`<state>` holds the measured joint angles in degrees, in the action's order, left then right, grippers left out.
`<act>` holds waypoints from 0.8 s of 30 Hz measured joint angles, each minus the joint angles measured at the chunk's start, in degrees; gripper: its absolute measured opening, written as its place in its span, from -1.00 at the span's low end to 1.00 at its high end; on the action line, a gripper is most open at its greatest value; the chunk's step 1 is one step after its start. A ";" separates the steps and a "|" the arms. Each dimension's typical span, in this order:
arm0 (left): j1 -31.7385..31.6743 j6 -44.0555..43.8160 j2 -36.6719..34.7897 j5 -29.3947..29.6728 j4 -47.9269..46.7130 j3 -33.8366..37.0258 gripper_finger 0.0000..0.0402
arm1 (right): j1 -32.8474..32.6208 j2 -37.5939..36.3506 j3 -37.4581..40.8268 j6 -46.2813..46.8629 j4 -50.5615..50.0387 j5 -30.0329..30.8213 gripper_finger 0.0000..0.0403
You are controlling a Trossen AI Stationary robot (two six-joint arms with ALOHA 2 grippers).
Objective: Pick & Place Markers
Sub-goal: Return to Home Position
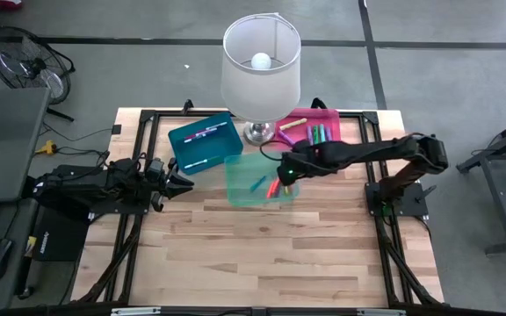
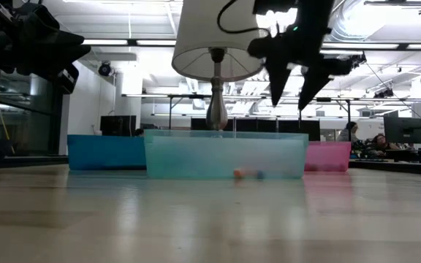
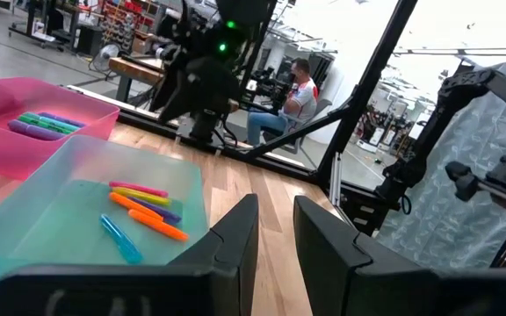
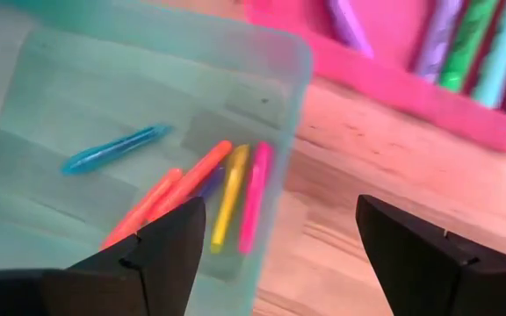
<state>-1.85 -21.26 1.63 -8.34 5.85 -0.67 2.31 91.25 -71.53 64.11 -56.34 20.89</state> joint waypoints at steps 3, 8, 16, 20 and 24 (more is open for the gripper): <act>0.00 -0.01 -0.01 0.00 0.00 0.00 -0.63 | -0.01 -2.64 0.00 -1.24 -3.24 0.20 0.41; 0.00 -0.01 -0.02 -0.02 -0.01 0.00 -0.63 | -0.29 -7.15 0.00 -5.53 -10.82 0.35 0.41; -0.01 -0.01 0.00 0.00 0.00 0.00 -0.63 | -6.74 -15.01 0.98 -19.10 -15.61 11.61 0.41; -0.01 -0.01 0.00 -0.01 -0.02 0.00 -0.63 | -11.09 -20.88 7.66 -14.81 -14.26 15.74 0.41; 0.01 0.01 -0.01 0.00 -0.02 0.00 -0.63 | -14.80 -28.73 18.64 -5.83 -8.64 15.81 0.41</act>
<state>-1.85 -21.26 1.62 -8.34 5.83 -0.67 -12.49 62.52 -52.88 58.28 -64.98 36.70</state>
